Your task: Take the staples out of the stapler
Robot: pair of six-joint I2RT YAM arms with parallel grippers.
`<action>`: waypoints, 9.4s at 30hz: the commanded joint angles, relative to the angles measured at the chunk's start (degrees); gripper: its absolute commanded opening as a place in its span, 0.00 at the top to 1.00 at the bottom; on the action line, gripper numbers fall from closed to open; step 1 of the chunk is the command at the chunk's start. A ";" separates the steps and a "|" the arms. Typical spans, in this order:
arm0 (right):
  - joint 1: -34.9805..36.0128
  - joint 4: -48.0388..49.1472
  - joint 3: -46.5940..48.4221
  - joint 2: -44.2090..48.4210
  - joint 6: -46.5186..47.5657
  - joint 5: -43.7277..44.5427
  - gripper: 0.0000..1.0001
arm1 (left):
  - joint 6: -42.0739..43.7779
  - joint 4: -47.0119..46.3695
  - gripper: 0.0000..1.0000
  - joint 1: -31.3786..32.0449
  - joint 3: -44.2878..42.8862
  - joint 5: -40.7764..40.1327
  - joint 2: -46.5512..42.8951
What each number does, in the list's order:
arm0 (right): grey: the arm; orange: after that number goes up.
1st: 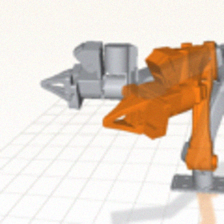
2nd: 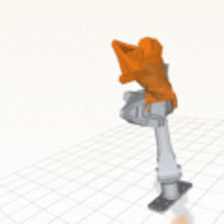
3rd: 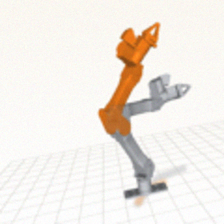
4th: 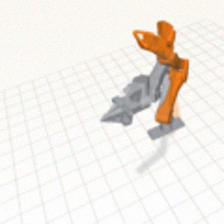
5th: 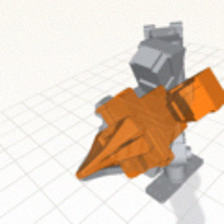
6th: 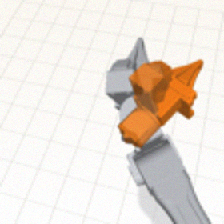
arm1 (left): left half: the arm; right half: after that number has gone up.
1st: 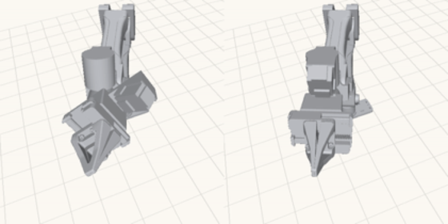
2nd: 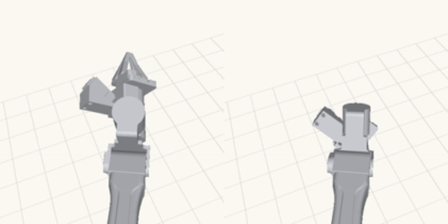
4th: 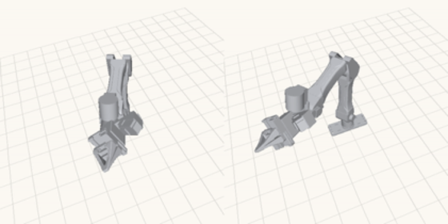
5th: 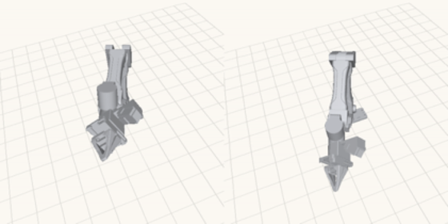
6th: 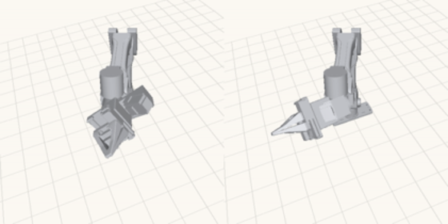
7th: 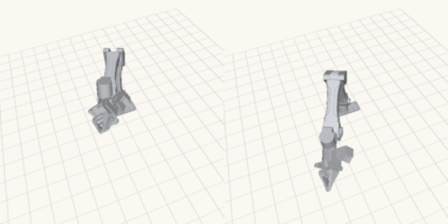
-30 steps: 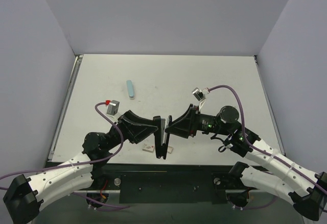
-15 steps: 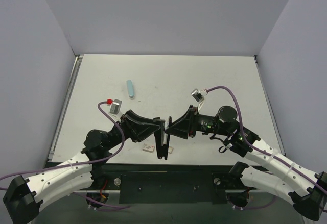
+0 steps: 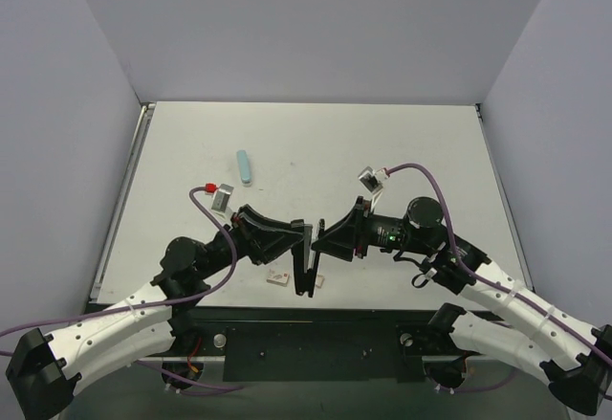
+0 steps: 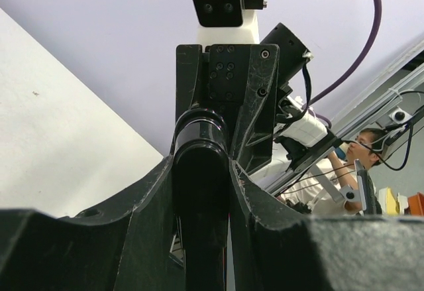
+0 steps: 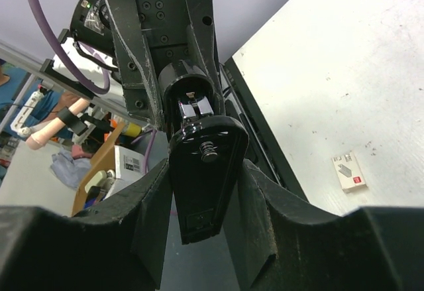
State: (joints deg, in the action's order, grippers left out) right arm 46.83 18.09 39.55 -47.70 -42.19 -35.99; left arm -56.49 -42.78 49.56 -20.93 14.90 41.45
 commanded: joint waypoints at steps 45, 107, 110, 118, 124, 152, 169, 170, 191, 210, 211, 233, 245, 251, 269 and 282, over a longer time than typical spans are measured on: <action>8.10 -40.24 21.62 -3.71 38.41 -2.07 0.50 | 19.14 10.18 1.00 0.54 -12.03 30.63 6.80; 10.48 -26.53 -1.66 8.23 27.26 -0.66 1.00 | 21.07 11.94 1.00 4.05 -14.84 23.69 4.78; 10.65 -24.60 -3.42 8.77 25.50 -0.66 1.00 | 20.90 11.67 1.00 3.96 -14.76 22.55 4.34; 10.91 -20.64 -7.29 10.61 22.68 -0.66 1.00 | 20.63 12.20 1.00 3.96 -13.97 17.89 1.01; 11.27 -18.61 -9.66 11.32 20.84 -1.01 1.00 | 20.37 12.20 1.00 3.96 -13.53 14.90 -0.76; 12.32 -24.32 0.00 11.49 20.57 14.01 0.79 | 21.16 11.05 1.00 3.96 -12.47 15.17 3.99; 12.32 -35.31 11.42 11.76 24.62 30.44 0.67 | 27.31 20.72 1.00 3.96 -15.10 3.48 3.81; 12.32 -35.14 11.86 11.23 24.18 32.71 0.76 | 27.66 21.25 1.00 3.96 -15.37 2.43 4.33; 6.01 -21.96 12.66 -5.11 19.00 38.46 1.00 | 30.74 19.50 1.00 0.37 -20.64 -3.56 15.23; -3.14 -9.74 9.41 -17.42 14.77 28.61 1.00 | 25.11 6.67 1.00 -5.96 -20.12 0.40 24.64; -3.41 -9.30 9.14 -18.03 14.25 28.17 1.00 | 25.11 6.49 1.00 -5.97 -20.29 0.48 24.82; -7.54 1.07 0.53 -23.49 8.62 25.53 1.00 | 23.79 -3.70 1.00 -8.87 -25.91 -2.33 32.64; -10.09 2.83 -0.35 -23.84 7.30 23.68 1.00 | 23.27 -7.66 1.00 -8.87 -32.33 -3.56 38.87; -11.32 4.76 -1.93 -23.23 6.08 22.63 1.00 | 23.53 -8.63 1.00 -8.87 -34.61 -4.70 40.99; -11.76 19.70 -7.30 -22.43 -1.13 18.94 1.00 | 28.80 -9.77 1.00 -7.37 -39.10 -9.53 45.82; -11.94 26.29 -5.54 -27.26 -1.66 14.64 1.00 | 33.02 -9.60 1.00 -5.53 -41.38 -12.26 50.92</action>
State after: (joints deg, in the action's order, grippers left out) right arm 34.57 37.85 31.81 -73.52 -42.92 -16.19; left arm -24.71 -45.23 43.81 -57.39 4.91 91.98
